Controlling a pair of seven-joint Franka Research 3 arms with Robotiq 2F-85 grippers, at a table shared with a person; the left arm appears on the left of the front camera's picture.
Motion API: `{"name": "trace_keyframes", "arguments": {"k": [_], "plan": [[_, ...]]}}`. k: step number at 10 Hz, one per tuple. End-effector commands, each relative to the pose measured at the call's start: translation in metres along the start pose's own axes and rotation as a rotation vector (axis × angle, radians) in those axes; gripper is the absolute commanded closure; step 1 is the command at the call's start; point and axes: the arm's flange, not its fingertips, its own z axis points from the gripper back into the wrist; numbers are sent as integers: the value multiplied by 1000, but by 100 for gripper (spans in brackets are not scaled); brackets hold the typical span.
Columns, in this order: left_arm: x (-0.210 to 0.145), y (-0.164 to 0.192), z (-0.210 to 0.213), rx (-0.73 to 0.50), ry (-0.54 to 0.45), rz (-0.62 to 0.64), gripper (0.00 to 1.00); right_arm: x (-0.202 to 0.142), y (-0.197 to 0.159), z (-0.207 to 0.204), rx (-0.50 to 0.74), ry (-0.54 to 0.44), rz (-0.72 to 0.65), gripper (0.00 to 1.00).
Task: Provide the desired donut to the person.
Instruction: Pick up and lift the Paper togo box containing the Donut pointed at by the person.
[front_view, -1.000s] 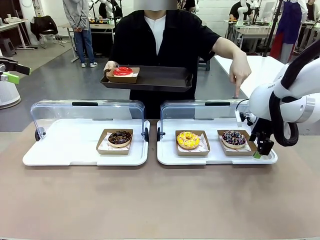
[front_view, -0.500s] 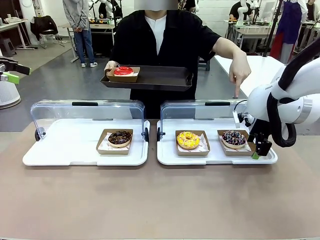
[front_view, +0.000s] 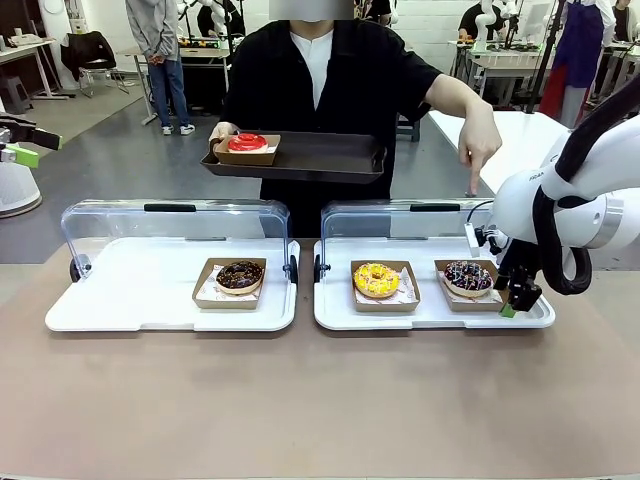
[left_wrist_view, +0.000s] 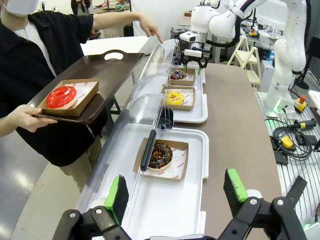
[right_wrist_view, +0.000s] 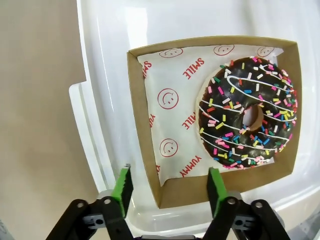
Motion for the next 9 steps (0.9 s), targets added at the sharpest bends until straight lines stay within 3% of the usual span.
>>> {"name": "trace_keyframes", "arguments": {"k": [1, 2, 9], "plan": [[1, 0, 1, 6, -11, -3, 0, -2, -6, -2, 1, 7, 19, 61], [1, 0, 1, 6, -11, -3, 0, -3, -6, -3, 7, -1, 14, 100], [1, 0, 1, 6, -11, -3, 0, -5, -4, -1, 14, -17, 13, 100]]}}
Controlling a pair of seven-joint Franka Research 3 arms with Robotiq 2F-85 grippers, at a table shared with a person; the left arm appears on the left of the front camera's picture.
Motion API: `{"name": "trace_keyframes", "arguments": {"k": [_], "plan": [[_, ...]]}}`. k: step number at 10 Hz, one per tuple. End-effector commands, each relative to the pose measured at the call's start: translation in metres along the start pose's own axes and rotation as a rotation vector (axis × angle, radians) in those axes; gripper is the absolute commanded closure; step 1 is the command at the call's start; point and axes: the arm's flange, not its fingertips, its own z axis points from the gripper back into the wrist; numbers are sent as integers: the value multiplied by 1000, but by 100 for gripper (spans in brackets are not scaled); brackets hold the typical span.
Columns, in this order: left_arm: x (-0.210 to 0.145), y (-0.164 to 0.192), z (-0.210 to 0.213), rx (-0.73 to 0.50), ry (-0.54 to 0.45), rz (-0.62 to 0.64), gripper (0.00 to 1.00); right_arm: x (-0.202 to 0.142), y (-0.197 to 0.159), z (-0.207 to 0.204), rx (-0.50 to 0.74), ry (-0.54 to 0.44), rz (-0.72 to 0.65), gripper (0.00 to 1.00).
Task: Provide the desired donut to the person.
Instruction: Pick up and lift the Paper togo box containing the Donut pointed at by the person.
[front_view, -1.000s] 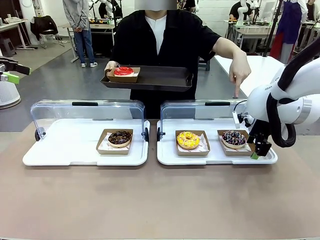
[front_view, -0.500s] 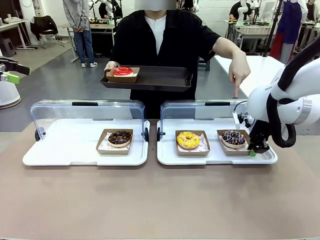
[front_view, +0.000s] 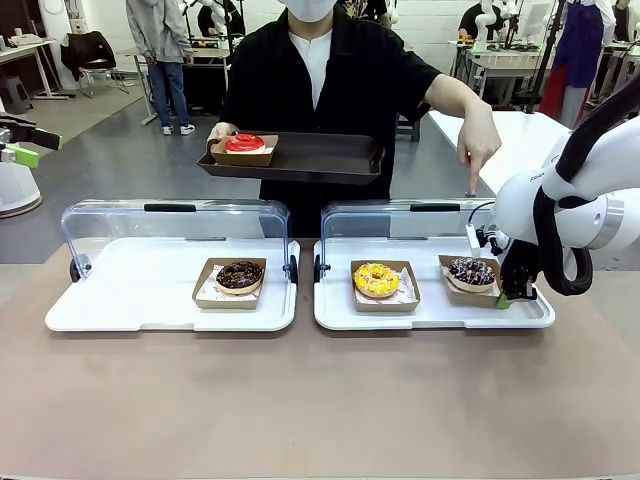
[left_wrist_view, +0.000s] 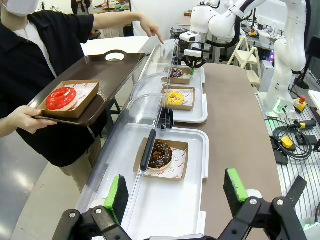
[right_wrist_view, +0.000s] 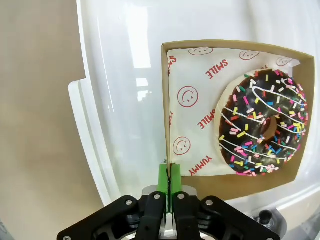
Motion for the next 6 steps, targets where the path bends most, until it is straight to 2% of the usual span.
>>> {"name": "trace_keyframes", "arguments": {"k": [1, 4, 6], "plan": [[1, 0, 1, 6, -11, -3, 0, 1, 0, 8, 14, -24, 24, 100], [1, 0, 1, 6, -11, -3, 0, 24, 26, 82, 96, 3, 122, 100], [1, 0, 1, 6, -11, -3, 0, 32, 47, 129, 123, 57, 159, 100]]}}
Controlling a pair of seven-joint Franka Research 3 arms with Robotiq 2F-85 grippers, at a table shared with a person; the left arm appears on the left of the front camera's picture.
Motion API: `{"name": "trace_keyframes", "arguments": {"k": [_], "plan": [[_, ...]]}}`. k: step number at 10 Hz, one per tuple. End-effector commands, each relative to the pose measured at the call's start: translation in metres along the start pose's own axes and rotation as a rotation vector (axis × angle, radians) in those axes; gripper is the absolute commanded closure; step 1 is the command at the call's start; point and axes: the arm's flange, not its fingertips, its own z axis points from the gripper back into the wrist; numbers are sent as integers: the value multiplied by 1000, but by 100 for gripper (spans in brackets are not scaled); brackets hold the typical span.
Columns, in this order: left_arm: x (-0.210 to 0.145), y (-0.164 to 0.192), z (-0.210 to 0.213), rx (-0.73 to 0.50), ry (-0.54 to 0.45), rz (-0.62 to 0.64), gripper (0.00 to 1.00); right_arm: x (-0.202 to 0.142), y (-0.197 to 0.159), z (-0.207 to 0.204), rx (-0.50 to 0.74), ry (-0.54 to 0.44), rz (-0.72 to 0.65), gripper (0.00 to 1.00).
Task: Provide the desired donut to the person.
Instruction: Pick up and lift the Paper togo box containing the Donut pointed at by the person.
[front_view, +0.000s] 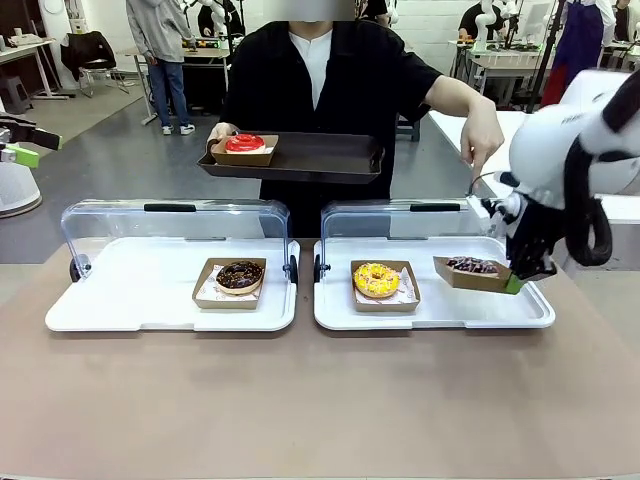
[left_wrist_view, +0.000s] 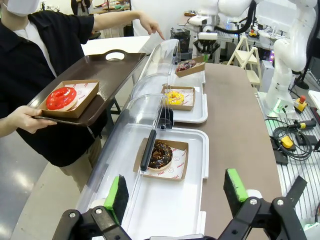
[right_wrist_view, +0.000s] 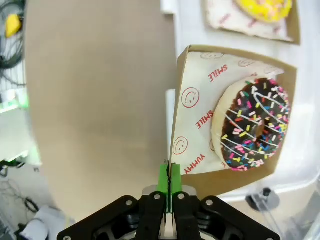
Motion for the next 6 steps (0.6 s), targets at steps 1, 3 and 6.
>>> {"name": "trace_keyframes", "arguments": {"k": [1, 3, 6], "plan": [[1, 0, 1, 6, -11, -3, 0, 6, 18, 40, 20, 66, 38, 100], [1, 0, 1, 6, -11, -3, 0, 15, 39, 79, 20, 101, 55, 100], [1, 0, 1, 6, -11, -3, 0, 30, 48, 140, -40, 128, 30, 100]]}}
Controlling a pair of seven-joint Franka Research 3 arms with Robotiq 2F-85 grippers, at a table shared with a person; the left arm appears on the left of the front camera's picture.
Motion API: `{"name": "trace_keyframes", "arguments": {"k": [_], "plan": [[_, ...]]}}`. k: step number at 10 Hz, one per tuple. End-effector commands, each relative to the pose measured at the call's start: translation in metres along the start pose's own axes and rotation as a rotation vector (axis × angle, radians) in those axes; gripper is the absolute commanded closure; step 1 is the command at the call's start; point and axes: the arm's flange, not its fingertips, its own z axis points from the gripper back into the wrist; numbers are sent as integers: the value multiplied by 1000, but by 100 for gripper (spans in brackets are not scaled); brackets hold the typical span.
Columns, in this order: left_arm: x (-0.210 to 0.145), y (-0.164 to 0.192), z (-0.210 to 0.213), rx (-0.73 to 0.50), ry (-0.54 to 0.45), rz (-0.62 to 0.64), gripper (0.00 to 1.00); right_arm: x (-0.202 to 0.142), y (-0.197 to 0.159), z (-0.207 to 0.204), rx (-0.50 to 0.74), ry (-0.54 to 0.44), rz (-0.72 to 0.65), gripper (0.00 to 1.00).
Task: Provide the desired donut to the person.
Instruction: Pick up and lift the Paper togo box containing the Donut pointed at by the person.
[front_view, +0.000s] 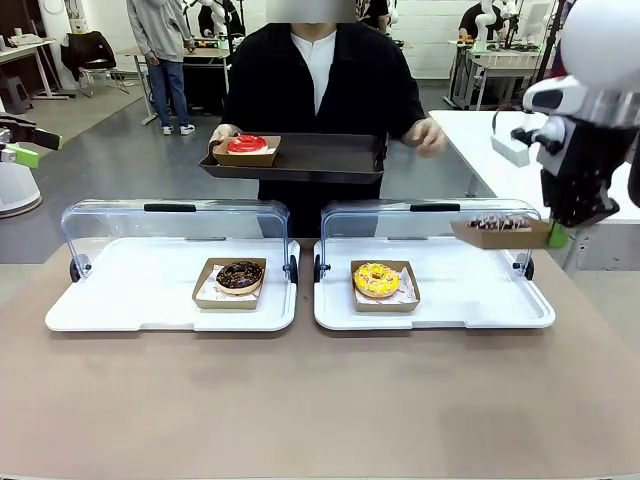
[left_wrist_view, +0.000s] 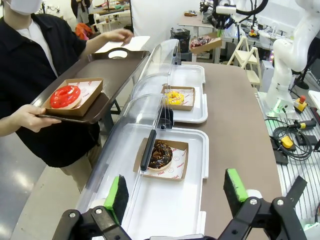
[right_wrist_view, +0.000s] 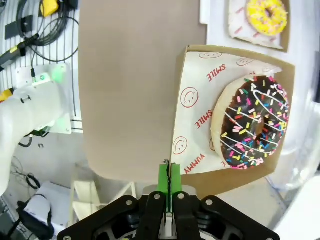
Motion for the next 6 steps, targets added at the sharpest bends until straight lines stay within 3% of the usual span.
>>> {"name": "trace_keyframes", "arguments": {"k": [1, 3, 6], "plan": [[1, 0, 1, 6, -11, -3, 0, 10, -5, 39, -45, 42, -27, 100], [1, 0, 1, 6, -11, -3, 0, 21, -9, 88, -87, 58, -18, 100], [1, 0, 1, 6, -11, -3, 0, 19, -35, 102, -82, 51, -46, 100]]}}
